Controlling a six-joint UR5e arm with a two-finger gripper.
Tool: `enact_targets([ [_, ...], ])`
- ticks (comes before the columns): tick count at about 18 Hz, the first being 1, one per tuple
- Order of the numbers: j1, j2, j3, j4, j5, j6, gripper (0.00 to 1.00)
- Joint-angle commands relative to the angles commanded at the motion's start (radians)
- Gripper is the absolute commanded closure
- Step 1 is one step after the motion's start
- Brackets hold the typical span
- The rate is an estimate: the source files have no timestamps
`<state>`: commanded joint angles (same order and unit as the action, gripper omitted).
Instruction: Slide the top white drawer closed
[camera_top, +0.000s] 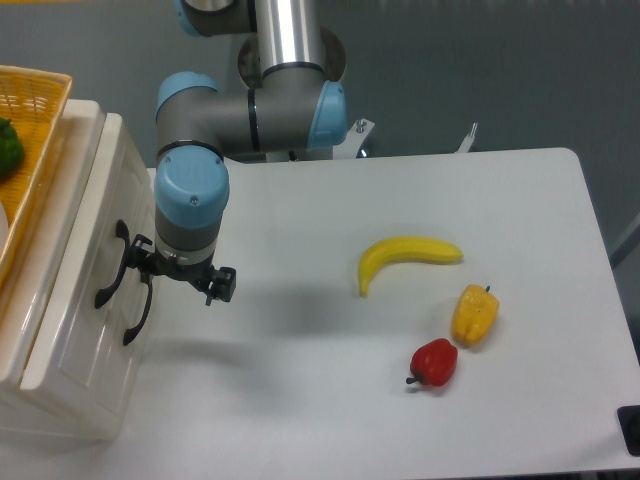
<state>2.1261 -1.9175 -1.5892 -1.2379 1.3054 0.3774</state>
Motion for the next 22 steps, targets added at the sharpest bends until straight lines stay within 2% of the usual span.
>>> enact_targets([
  [15,0.003,0.003,0.000,-0.002,-0.009,0.002,0.00],
  [22,0.061,0.006,0.035,0.002,0.008,0.029,0.00],
])
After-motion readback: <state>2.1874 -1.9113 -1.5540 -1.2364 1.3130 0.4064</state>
